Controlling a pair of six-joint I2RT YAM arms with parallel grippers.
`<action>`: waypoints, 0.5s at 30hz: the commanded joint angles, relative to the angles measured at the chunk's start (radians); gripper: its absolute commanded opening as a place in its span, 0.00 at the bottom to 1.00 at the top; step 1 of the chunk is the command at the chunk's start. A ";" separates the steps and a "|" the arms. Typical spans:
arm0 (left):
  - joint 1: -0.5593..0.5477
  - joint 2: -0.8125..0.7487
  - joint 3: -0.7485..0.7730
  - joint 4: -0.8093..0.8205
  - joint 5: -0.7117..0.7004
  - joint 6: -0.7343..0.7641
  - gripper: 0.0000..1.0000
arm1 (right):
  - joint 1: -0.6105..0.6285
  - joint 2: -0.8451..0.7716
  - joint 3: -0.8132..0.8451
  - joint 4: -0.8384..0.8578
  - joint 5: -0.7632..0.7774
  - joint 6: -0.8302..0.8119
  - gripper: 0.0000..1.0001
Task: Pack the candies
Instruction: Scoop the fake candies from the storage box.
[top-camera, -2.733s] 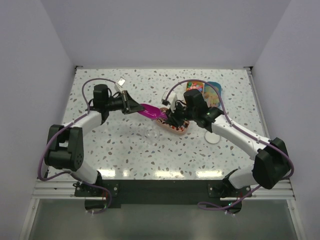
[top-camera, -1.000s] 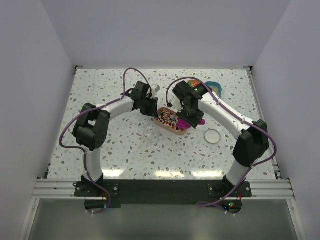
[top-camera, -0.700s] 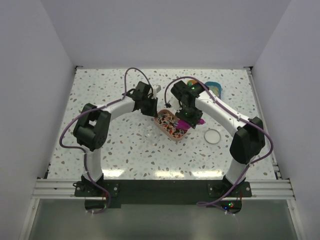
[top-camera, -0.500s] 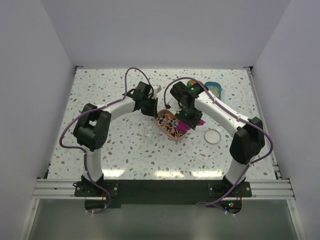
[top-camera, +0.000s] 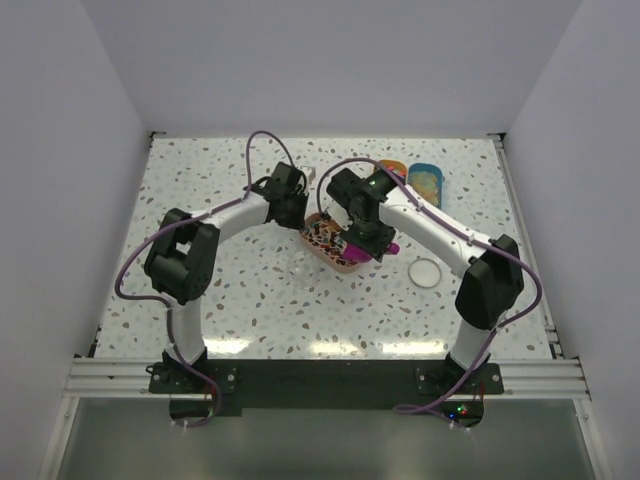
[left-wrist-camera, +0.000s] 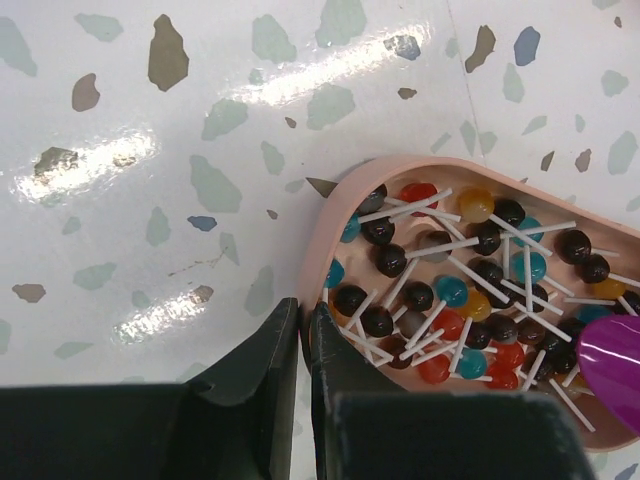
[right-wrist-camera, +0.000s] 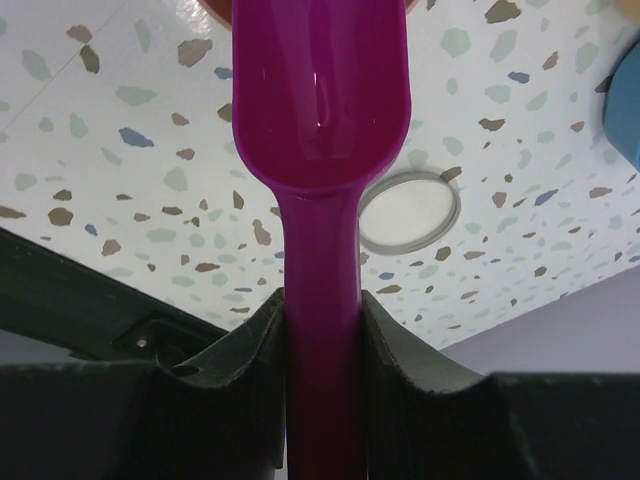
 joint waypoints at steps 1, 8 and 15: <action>0.003 -0.059 -0.001 -0.003 -0.054 -0.006 0.01 | -0.001 0.031 0.067 -0.113 0.060 0.044 0.00; 0.004 -0.065 -0.007 0.003 -0.047 -0.007 0.01 | 0.002 0.123 0.104 -0.139 0.068 0.066 0.00; 0.004 -0.054 -0.009 0.012 -0.001 -0.024 0.00 | 0.005 0.169 0.114 -0.104 0.015 0.048 0.00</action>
